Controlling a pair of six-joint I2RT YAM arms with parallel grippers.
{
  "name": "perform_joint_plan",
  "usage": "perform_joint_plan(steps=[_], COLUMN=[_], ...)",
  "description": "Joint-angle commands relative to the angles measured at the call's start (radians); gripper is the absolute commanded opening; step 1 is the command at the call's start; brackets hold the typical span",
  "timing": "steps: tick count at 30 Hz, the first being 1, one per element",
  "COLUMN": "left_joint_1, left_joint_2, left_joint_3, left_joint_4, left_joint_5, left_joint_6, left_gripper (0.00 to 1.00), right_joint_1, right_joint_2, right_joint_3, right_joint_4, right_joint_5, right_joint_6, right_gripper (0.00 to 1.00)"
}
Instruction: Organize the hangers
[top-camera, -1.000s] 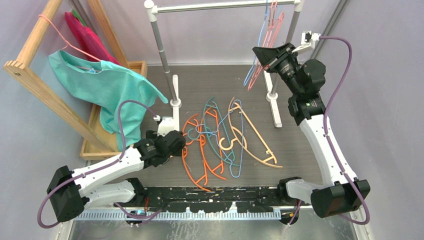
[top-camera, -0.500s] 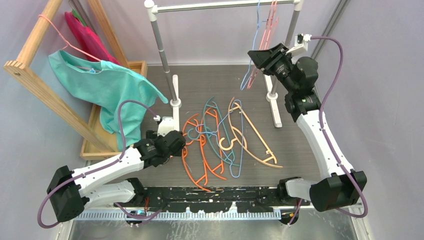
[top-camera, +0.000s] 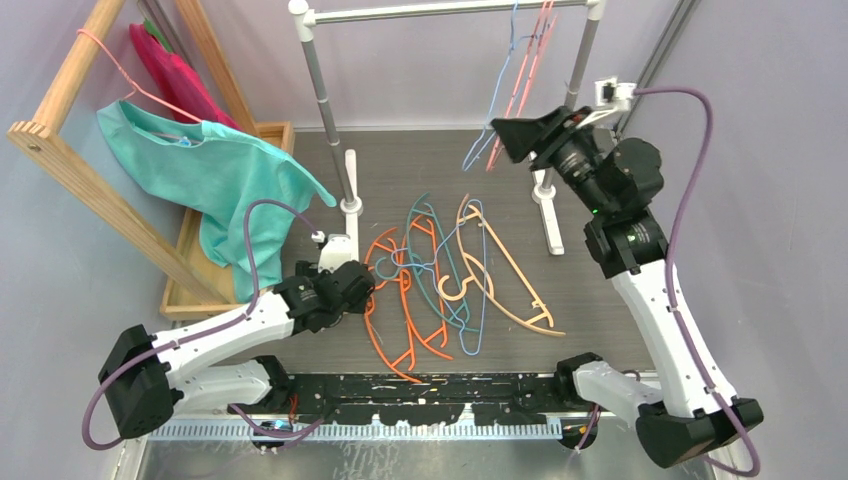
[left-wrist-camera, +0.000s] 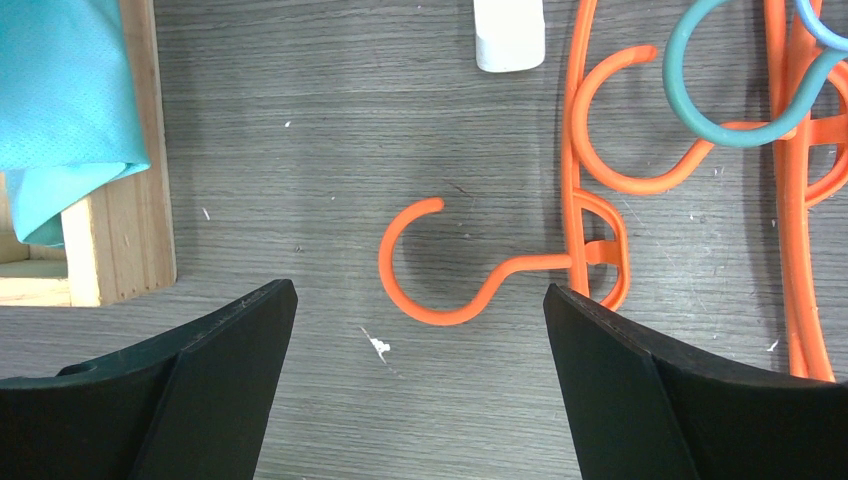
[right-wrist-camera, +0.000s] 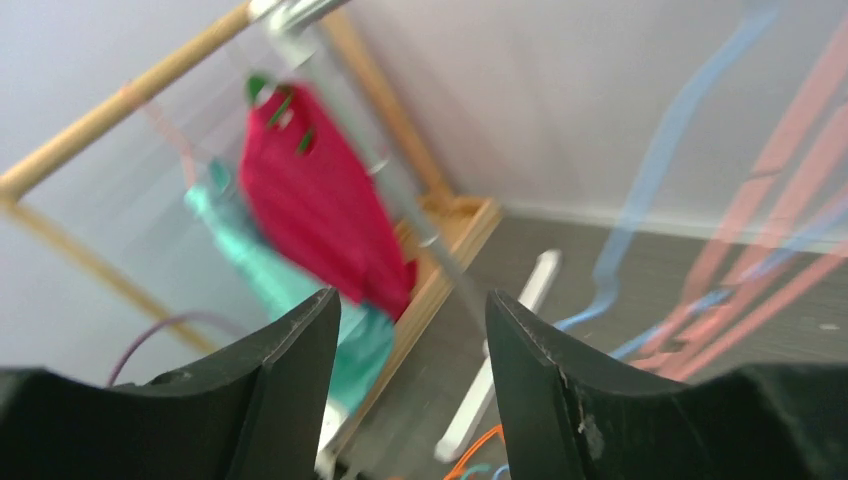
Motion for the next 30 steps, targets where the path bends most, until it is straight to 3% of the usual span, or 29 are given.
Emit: perform_joint_plan(steps=[1,5,8,16,20,30], left_joint_1=[0.0,0.0,-0.001,-0.001,0.0,0.001], left_joint_2=[0.014,0.027,0.031,0.034,0.045,0.03], left_joint_3=[0.006,0.006,0.002,-0.008,-0.002,-0.016], left_joint_4=[0.045,0.043,0.038,0.036,0.029,0.028], left_joint_5=[-0.01,-0.007,-0.006,-0.016,-0.023,-0.026], left_joint_6=[-0.03,-0.04,-0.046,-0.052,-0.052,-0.051], left_gripper=[0.98,0.98,0.98,0.98,0.98,0.98], right_joint_1=[0.233,0.487,0.556,0.577,0.579,0.577], right_joint_2=[0.043,0.089,0.133,0.265,0.376,0.501], right_joint_3=[0.093,0.035,-0.056,-0.353,-0.386,-0.412], right_joint_4=[-0.193,-0.284,-0.33,-0.287,-0.25,-0.188], right_joint_5=[0.03,0.196,0.256,0.286,0.271,0.301], right_joint_6=[-0.235,-0.321,-0.312,-0.254,-0.267,-0.282], right_gripper=[0.59,0.56,0.52,0.42,0.36,0.35])
